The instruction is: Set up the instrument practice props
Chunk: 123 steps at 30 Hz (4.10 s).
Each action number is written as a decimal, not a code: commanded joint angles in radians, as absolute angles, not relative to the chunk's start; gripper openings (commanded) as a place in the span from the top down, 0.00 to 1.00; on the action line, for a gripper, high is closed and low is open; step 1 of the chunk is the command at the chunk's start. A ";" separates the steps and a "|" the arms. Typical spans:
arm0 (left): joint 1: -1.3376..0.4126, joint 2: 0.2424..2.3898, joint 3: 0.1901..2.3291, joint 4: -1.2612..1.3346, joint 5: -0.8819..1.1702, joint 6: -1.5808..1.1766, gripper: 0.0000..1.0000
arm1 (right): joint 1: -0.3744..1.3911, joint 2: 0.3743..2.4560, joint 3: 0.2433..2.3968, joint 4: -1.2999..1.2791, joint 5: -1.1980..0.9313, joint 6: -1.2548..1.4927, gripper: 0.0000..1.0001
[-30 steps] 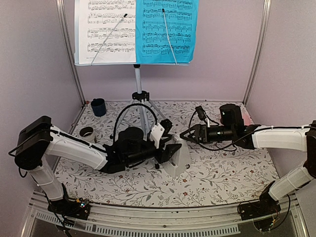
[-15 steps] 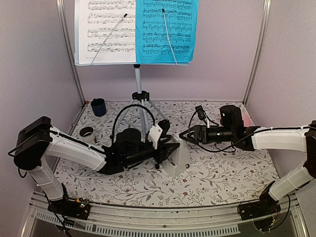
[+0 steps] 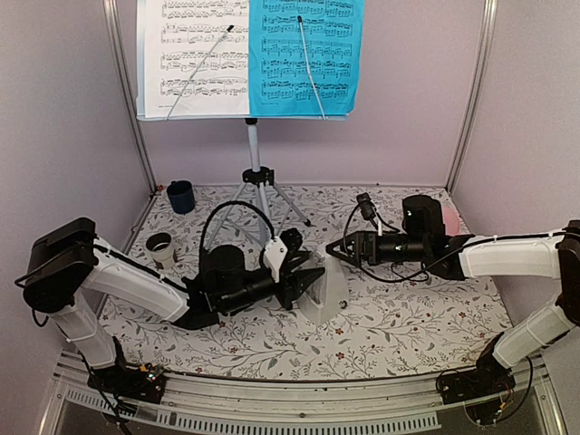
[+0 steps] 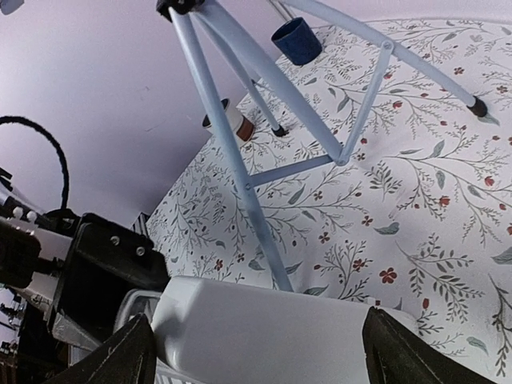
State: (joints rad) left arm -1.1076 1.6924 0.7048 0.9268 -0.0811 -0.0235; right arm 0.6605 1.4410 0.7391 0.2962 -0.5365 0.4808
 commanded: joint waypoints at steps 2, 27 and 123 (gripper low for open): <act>-1.151 1.618 0.656 1.003 0.006 0.049 0.98 | 0.638 1.517 0.673 0.082 -0.367 0.427 0.10; -0.934 1.129 0.695 -0.379 -0.266 -0.649 1.00 | 0.640 1.394 0.819 0.044 -0.509 0.358 0.05; -1.180 1.924 0.851 0.663 -0.102 0.033 0.98 | 0.469 1.408 0.633 0.241 -0.590 0.474 0.26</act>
